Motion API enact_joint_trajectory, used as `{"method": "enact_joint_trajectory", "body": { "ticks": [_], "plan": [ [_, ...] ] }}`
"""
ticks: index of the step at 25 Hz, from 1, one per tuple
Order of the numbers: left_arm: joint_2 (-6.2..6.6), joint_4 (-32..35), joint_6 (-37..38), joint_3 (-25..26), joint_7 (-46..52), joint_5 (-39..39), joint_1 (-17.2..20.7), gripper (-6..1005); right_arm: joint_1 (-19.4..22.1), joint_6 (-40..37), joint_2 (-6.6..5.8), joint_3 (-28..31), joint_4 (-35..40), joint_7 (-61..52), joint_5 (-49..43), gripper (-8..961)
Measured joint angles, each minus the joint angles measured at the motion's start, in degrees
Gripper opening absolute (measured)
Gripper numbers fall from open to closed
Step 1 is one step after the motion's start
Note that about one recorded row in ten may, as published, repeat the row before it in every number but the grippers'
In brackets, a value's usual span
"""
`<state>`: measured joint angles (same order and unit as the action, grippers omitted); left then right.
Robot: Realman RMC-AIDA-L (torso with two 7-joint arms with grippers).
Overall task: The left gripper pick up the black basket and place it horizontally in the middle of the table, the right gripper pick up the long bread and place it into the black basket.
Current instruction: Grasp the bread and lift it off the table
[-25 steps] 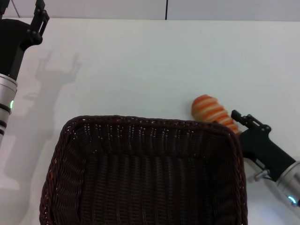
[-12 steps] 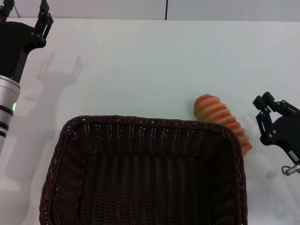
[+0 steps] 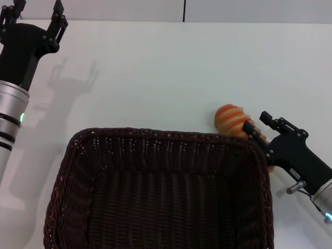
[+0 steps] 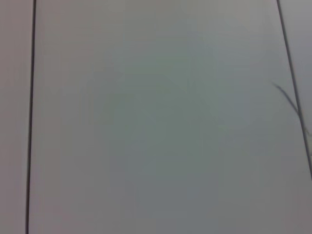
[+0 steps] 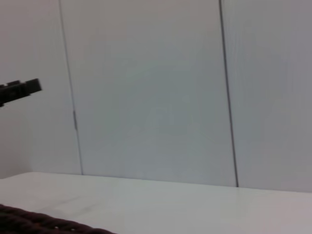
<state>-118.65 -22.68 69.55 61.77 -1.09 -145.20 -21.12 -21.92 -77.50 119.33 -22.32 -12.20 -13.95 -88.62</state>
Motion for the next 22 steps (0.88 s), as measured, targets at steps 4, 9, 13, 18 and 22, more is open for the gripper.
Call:
{"method": "enact_joint_trajectory", "body": {
  "ticks": [4, 9, 13, 18, 22],
  "plan": [
    [0.0, -0.1, 0.0, -0.1, 0.0, 0.0, 0.0, 758, -0.1, 0.3, 0.02, 0.0, -0.1, -0.1, -0.3, 395],
    [0.0, -0.2, 0.0, -0.2, 0.0, 0.0, -0.2, 757, -0.4, 1.8, 0.01, 0.0, -0.1, -0.2, -0.3, 707],
    [0.01, -0.1, 0.0, -0.6, 0.0, 0.0, -0.6, 757, -1.3, 4.5, 0.04, -0.1, -0.4, -0.3, -0.3, 818],
    [0.01, 0.1, 0.0, -0.8, 0.0, 0.0, -0.8, 757, -3.2, 9.2, 0.08, 0.1, -0.9, -0.4, -1.7, 843],
    [0.01, 0.0, 0.0, -0.9, 0.0, 0.0, -0.8, 757, -3.8, 11.0, 0.09, 0.3, -1.3, -0.4, -2.3, 840]
  ]
}}
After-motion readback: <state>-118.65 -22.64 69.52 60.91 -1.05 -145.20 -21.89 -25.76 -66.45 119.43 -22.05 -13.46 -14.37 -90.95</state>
